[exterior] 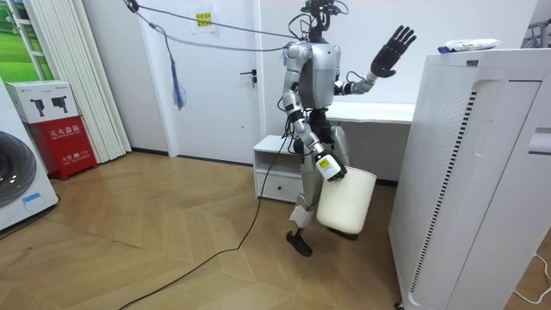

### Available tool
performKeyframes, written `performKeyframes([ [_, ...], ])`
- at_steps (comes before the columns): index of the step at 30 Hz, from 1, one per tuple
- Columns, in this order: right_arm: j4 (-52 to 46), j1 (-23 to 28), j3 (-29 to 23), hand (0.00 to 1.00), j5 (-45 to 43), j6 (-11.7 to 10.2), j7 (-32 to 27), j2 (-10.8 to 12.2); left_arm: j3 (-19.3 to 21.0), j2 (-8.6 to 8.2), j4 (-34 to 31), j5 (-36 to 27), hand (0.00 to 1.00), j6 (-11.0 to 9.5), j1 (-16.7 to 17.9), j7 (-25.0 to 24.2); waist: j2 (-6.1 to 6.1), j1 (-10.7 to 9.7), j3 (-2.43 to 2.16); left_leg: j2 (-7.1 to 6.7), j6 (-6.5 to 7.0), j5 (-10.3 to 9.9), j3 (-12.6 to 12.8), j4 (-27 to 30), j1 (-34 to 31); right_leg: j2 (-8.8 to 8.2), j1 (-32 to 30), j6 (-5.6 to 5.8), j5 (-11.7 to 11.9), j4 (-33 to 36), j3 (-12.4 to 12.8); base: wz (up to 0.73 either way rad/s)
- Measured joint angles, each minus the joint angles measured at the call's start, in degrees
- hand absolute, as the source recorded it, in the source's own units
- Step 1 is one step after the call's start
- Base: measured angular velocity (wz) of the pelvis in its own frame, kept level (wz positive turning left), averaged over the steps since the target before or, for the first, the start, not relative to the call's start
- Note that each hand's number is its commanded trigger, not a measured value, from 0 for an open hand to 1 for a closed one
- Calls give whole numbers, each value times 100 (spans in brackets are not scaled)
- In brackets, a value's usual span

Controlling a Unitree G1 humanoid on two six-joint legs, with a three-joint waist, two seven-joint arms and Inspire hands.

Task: Pick garbage

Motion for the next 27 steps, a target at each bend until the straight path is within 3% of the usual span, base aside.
performKeyframes([
  [2,-4,-1,-10,100,-18,2,5,24,9,66,1,-3,0,1,22,29,-71,0,8,-71,93,54,104,112,2,-61,63,91,-53,-10,29,-1],
  [4,-13,-12,-8,100,-4,3,-30,34,10,84,-16,-24,0,-3,31,26,-84,11,4,-145,233,-225,155,446,44,-235,224,146,-122,-6,73,-12],
  [8,-22,-16,-18,100,1,3,-153,8,3,79,-56,-17,0,-21,0,31,-77,-38,-3,-504,452,-783,288,834,175,-672,296,397,-465,699,89,2],
  [10,-18,-14,-41,100,3,7,-177,-2,-1,90,-54,19,0,-32,-59,35,-56,-132,11,-699,620,-957,316,896,325,-976,-65,372,-276,1863,109,24],
  [11,-19,-16,-64,100,22,7,-176,5,-4,90,-54,17,0,-41,-88,36,-43,-174,9,-743,653,-980,289,894,394,-1037,-131,350,-160,2085,117,37],
  [12,-52,-10,-69,100,44,7,-185,14,-15,94,-53,13,0,-67,-149,59,-12,-201,32,-793,724,-1050,220,884,538,-1103,-288,285,105,2504,147,23],
  [13,-91,-13,-73,100,43,6,-171,27,-23,88,-48,15,0,-127,-166,119,81,-215,57,-786,757,-1125,133,864,676,-1077,-324,273,78,2589,125,15],
  [14,-132,-10,-73,100,43,6,-168,36,-61,101,-65,36,0,-230,-165,187,96,-210,68,-784,763,-1148,57,863,700,-1015,-352,288,-54,2482,83,17],
  [15,-198,-9,-72,100,37,5,-160,51,-113,97,-161,146,0,-380,-166,274,99,-219,93,-779,767,-1149,-34,827,741,-867,-408,292,-271,2073,72,34],
  [16,-215,-9,-73,100,33,4,-162,51,-192,105,-241,262,0,-491,-164,371,41,-214,123,-783,768,-1150,-71,801,754,-716,-456,302,-283,1488,59,34],
  [18,-260,-18,-71,100,29,3,-190,33,-252,144,-329,427,0,-529,-150,478,13,-176,109,-781,728,-1187,-162,803,729,-514,-463,289,31,702,-22,27],
  [19,-259,-14,-70,100,29,6,-240,21,-276,154,-337,489,0,-528,-147,512,62,-154,71,-752,697,-1182,-256,736,742,-434,-348,269,101,500,-81,23],
  [27,-263,-67,-66,100,-53,12,-28,46,-218,156,-373,1057,0,-295,-148,544,74,138,62,-570,501,-1028,-391,344,879,-169,-71,116,325,-93,-237,4],
])
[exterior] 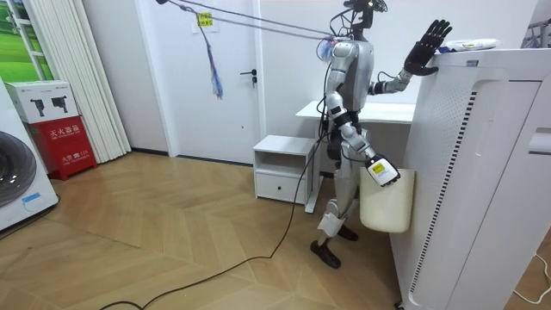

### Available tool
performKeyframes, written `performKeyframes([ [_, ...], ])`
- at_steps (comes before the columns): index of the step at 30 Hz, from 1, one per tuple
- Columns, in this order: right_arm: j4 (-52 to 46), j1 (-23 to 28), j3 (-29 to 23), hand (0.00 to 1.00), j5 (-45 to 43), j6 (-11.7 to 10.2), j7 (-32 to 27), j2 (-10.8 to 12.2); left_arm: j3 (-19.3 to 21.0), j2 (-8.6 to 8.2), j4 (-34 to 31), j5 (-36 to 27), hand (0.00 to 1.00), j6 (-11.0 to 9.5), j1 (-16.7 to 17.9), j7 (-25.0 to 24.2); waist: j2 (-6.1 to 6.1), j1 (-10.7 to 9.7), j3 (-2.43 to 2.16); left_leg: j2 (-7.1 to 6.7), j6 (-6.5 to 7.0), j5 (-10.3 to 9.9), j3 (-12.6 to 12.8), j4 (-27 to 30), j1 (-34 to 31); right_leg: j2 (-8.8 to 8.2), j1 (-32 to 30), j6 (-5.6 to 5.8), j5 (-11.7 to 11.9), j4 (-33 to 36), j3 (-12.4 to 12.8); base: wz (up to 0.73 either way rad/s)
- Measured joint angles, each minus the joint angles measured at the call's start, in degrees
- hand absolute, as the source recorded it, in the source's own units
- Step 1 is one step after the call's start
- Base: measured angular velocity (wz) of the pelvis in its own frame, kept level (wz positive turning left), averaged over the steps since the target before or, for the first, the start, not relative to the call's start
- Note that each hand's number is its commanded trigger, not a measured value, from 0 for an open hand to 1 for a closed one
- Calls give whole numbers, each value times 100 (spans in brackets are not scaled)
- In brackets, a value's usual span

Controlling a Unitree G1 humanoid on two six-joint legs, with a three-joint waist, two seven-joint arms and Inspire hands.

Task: Pick garbage

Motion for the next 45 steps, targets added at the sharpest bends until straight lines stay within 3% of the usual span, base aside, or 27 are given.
performKeyframes([
  [6,0,-20,2,100,0,7,204,13,181,1,-62,-8,0,55,62,-106,-26,-5,2,42,-104,106,-100,-165,58,89,69,-82,25,-192,-47,3],
  [12,6,-18,3,100,-1,30,255,12,174,20,-310,2,0,127,86,-287,-69,-11,-30,105,-154,147,-176,-315,238,188,312,-126,128,-551,-143,3],
  [15,3,-19,6,100,-1,63,309,5,171,121,-411,49,0,130,91,-325,-70,-5,-58,108,-166,160,-173,-388,296,192,377,-127,128,-562,-150,0],
  [23,-4,-18,177,100,-110,107,471,-40,172,324,-458,102,0,190,81,-438,-64,-24,-60,111,-169,161,-168,-512,434,203,492,-132,136,-655,-176,0],
  [29,-148,-18,178,100,-190,161,571,-194,171,688,-618,103,0,289,79,-619,55,-34,-43,106,-169,161,-189,-509,472,206,576,-131,135,-698,-194,1],
  [31,-152,-20,170,100,-272,184,622,-242,174,808,-629,105,0,295,78,-681,140,-23,-70,107,-170,161,-192,-513,471,217,579,-128,137,-722,-179,0],
  [35,-196,-20,168,100,-461,260,631,-245,180,859,-685,104,0,359,77,-900,240,-28,-59,100,-170,161,-208,-512,472,218,592,-128,137,-722,-195,2],
  [38,-201,-20,156,100,-461,261,624,-246,185,881,-667,102,0,384,78,-1068,269,-29,-21,95,-171,162,-215,-548,465,215,588,-128,137,-719,-205,0],
  [44,-206,-20,98,100,-461,267,620,-256,203,1091,-662,104,0,389,79,-1258,293,-21,-32,92,-179,183,-217,-591,470,217,580,-129,137,-754,-204,0],
  [45,-206,-20,97,100,-459,274,620,-280,203,1130,-661,106,33,389,79,-1276,313,-24,-34,91,-179,183,-217,-593,478,219,594,-129,138,-754,-205,0],
])
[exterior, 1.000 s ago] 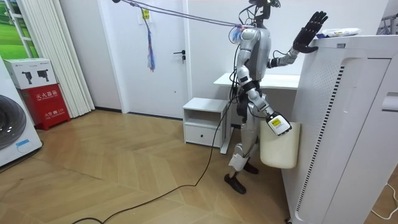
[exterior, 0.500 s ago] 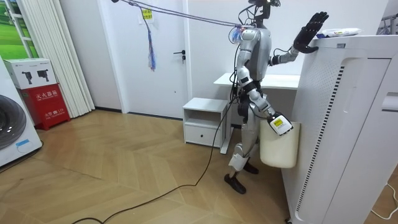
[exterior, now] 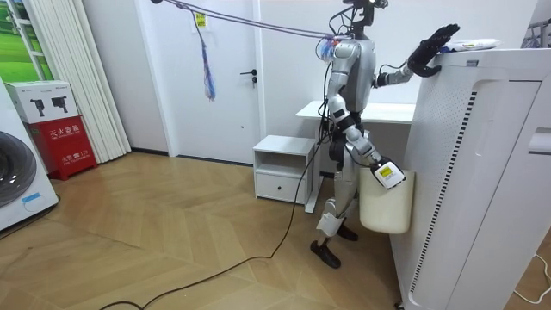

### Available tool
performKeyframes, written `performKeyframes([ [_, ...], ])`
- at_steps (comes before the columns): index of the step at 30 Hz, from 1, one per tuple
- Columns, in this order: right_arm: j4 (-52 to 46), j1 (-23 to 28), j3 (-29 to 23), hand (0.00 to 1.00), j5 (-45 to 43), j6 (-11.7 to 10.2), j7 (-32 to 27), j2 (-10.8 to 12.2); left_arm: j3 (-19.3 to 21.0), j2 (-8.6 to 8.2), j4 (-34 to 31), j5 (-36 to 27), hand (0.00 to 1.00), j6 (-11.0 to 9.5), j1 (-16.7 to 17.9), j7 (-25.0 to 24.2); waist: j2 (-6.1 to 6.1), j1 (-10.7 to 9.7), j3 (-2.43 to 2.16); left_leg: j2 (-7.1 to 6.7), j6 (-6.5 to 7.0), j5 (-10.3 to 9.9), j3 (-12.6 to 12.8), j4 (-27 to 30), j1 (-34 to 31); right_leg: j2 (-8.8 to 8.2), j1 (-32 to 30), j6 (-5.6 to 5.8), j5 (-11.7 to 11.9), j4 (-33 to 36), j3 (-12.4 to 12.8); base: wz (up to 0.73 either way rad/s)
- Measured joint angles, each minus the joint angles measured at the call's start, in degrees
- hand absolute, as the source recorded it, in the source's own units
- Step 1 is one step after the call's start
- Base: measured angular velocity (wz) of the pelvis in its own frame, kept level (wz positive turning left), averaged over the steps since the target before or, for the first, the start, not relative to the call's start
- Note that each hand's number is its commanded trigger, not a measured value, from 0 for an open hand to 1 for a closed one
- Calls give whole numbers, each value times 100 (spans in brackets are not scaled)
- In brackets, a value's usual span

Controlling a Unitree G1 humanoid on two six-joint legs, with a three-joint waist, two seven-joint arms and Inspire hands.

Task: Pick garbage

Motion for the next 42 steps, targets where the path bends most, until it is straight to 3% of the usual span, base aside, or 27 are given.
performKeyframes([
  [1,0,0,1,100,0,38,0,-19,0,39,3,0,57,4,0,-27,27,0,-8,1,0,0,-1,0,4,1,15,1,3,-1,-8,0],
  [2,0,0,1,100,0,59,1,-30,0,64,4,0,100,10,0,-59,40,-1,-8,2,0,1,0,-3,10,0,19,1,3,-2,-10,0],
  [6,-19,7,-5,100,-72,123,43,-105,26,129,6,-8,100,90,2,-320,120,13,5,2,-3,14,16,-19,4,-4,-11,1,3,0,-23,0],
  [10,-138,6,-107,100,-184,258,124,-121,93,125,7,-20,100,167,9,-645,188,16,-16,-2,-17,85,21,-95,14,-13,-37,-8,7,2,-30,0],
  [14,-233,5,-125,100,-184,323,129,-103,219,-12,-18,-213,100,229,0,-645,181,1,-17,0,-42,103,43,-95,2,-2,-114,-43,-4,70,-8,-5],
  [16,-243,5,-145,100,-184,335,135,-95,273,-186,-16,-250,100,330,-123,-665,180,-8,-17,6,-51,108,60,-97,8,4,-123,-62,-18,115,26,-7],
  [27,-308,6,-155,100,-191,361,257,-108,401,-318,-47,-256,100,365,-350,-724,134,-141,-38,11,-67,121,71,-112,22,15,-120,-70,-21,122,49,0],
  [38,-456,7,-155,100,-180,461,269,-98,417,-326,-262,-366,100,436,-213,-750,54,-161,-43,9,-72,160,67,-179,140,7,-20,-76,-31,81,11,0],
  [42,-457,7,-141,100,-179,457,242,-101,414,-331,-296,-1302,100,486,-216,-1066,46,-159,-38,16,-73,160,63,-204,151,13,-16,-80,-44,37,2,0],
])
